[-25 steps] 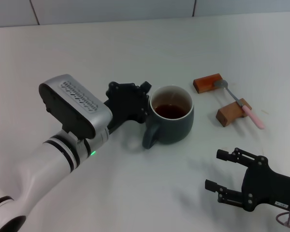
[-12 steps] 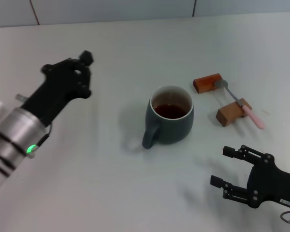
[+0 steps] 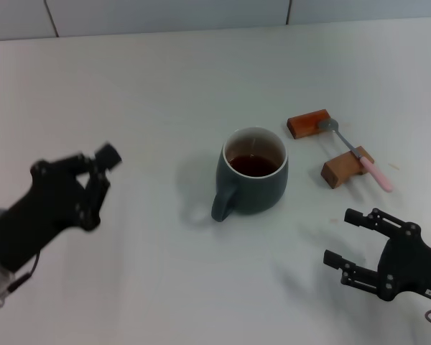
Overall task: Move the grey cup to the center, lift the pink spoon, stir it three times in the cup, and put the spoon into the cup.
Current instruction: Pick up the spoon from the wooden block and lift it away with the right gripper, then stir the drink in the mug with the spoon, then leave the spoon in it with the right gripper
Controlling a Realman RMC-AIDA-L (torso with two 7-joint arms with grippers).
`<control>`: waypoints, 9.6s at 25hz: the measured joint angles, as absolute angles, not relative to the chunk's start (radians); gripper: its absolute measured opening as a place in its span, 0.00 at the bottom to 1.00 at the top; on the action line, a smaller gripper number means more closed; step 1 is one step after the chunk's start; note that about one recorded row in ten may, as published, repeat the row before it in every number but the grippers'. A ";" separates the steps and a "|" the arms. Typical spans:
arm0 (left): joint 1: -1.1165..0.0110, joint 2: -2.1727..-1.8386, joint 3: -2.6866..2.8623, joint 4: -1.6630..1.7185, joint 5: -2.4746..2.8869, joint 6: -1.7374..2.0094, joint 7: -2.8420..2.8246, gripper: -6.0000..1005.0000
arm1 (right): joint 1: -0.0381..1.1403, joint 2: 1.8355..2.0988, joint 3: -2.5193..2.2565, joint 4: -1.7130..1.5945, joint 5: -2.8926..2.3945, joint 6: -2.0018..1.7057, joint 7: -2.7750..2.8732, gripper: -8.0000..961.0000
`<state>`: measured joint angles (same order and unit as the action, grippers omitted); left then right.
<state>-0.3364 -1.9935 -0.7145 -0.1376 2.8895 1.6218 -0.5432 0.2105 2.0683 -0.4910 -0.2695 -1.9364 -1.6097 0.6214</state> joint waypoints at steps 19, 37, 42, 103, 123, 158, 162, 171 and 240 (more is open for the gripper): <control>-0.319 -2.059 -0.539 0.026 2.890 1.655 -0.502 0.28 | 0.204 2.072 -0.466 -0.267 -1.936 -1.599 0.617 0.75; -0.313 -2.065 -0.512 0.017 2.890 1.589 -0.485 0.84 | 0.212 2.074 -0.474 -0.262 -1.943 -1.598 0.617 0.74; -0.318 -2.066 -0.512 0.015 2.890 1.583 -0.485 0.84 | 0.212 2.074 -0.479 -0.262 -1.945 -1.598 0.620 0.74; -0.322 -2.060 -0.617 0.016 2.879 1.599 -0.485 0.84 | 0.196 2.074 -0.041 -0.181 -2.037 -1.492 2.040 0.72; -0.301 -2.061 -0.641 0.012 2.879 1.628 -0.485 0.84 | 0.268 2.074 -0.040 -0.162 -2.038 -1.416 2.043 0.71; -0.296 -2.062 -0.654 0.011 2.879 1.646 -0.493 0.84 | 0.296 2.075 -0.030 -0.154 -2.032 -1.376 2.040 0.61; -0.296 -2.062 -0.655 0.011 2.879 1.647 -0.494 0.84 | 0.295 2.075 -0.029 -0.153 -2.031 -1.376 2.040 0.45; -0.295 -2.063 -0.657 0.011 2.879 1.648 -0.494 0.84 | 0.296 2.078 -0.015 -0.147 -2.026 -1.368 2.035 0.26; -0.331 -2.062 -0.513 0.063 2.882 1.598 -0.455 0.84 | 1.168 2.011 -0.995 -1.107 -2.710 -1.987 2.118 0.12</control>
